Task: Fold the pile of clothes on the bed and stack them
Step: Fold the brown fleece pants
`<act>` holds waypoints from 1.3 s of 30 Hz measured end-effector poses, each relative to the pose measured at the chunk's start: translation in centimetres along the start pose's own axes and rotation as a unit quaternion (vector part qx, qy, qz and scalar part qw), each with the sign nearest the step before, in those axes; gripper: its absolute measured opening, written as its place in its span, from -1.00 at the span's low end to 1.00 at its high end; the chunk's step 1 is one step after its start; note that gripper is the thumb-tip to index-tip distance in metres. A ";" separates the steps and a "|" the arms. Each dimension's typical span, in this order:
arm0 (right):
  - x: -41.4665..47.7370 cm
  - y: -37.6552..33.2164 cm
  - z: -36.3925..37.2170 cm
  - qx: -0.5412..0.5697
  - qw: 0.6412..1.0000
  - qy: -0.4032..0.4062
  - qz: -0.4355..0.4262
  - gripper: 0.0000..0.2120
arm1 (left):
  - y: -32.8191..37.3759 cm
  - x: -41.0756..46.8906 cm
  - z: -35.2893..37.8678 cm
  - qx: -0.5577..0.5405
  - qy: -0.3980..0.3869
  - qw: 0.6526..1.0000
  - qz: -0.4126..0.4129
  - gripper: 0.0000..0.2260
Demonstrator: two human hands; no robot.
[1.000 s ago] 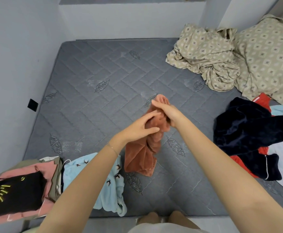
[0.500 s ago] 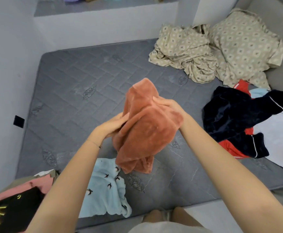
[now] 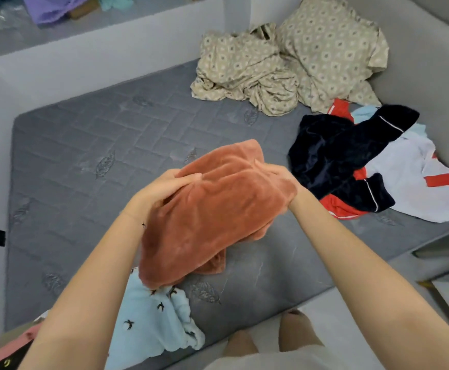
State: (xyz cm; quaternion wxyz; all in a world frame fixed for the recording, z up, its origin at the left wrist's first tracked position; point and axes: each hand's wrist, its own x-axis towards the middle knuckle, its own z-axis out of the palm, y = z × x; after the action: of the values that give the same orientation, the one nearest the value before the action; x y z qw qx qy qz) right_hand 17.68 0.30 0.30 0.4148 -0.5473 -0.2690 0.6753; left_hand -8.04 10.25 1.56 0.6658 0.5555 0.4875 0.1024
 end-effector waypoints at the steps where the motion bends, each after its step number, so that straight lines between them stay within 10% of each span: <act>1: -0.1 0.0 -1.4 0.040 0.999 -0.010 0.032 -0.67 | 0.2 0.6 1.6 0.020 0.020 1.000 0.002 -0.88; 3: -0.2 0.4 -4.2 0.081 0.993 -0.052 0.069 -0.45 | -0.2 2.7 4.1 0.045 0.050 0.998 0.018 -0.94; 19: 9.1 5.6 -31.9 -0.161 0.959 0.233 -0.003 -0.74 | -3.8 30.6 26.6 0.059 0.129 0.990 -0.022 -0.73; 26: 13.6 8.7 -40.9 -0.217 0.921 0.323 -0.026 -0.82 | -5.3 40.1 33.2 0.190 0.199 0.958 0.081 -0.73; 34: 17.2 12.0 -43.6 -0.341 0.873 0.347 0.023 -0.57 | -10.3 40.9 35.2 0.355 0.222 0.905 0.073 -0.56; 39: 17.5 12.5 -39.4 -0.514 0.778 0.344 -0.113 -0.33 | -14.6 37.2 31.8 0.364 0.242 0.899 0.016 -0.52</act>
State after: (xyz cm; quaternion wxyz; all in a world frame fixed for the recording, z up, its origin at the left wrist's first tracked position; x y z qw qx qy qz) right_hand 51.28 5.30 -29.04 0.2100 -0.8406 -0.4756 0.1519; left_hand 29.08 9.86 -33.53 0.2772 0.7245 0.6283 0.0597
